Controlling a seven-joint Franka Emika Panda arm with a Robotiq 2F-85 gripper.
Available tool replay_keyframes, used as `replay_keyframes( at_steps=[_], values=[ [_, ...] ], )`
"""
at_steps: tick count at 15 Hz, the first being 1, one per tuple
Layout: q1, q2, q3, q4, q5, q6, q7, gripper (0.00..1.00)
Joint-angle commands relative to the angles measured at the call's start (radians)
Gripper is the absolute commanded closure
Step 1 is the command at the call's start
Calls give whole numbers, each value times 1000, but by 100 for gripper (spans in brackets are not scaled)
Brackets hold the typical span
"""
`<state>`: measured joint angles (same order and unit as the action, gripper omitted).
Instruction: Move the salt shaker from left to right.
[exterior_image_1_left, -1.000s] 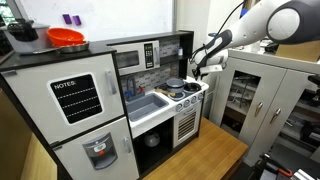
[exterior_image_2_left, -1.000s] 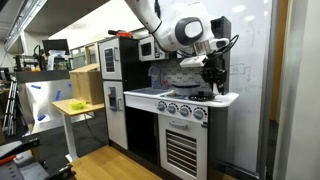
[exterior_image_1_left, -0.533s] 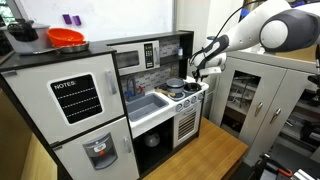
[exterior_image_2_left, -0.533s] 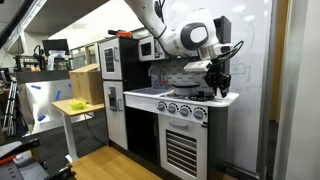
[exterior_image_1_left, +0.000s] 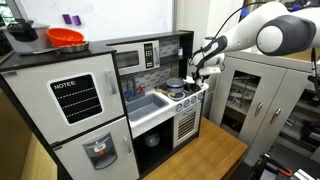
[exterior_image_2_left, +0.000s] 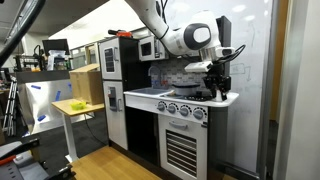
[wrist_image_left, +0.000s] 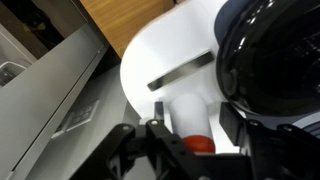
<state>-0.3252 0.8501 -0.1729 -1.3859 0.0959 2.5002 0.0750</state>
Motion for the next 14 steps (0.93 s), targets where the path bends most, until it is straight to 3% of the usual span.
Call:
replay_keyframes(
  at_steps=[1,3,14],
  values=[
    [-7,12,5,42,7,-49,6,11],
    [-1,2,1,34,4,-45,12,1],
    [75,-219,-47,-106,-45,-244,130,0]
  ],
)
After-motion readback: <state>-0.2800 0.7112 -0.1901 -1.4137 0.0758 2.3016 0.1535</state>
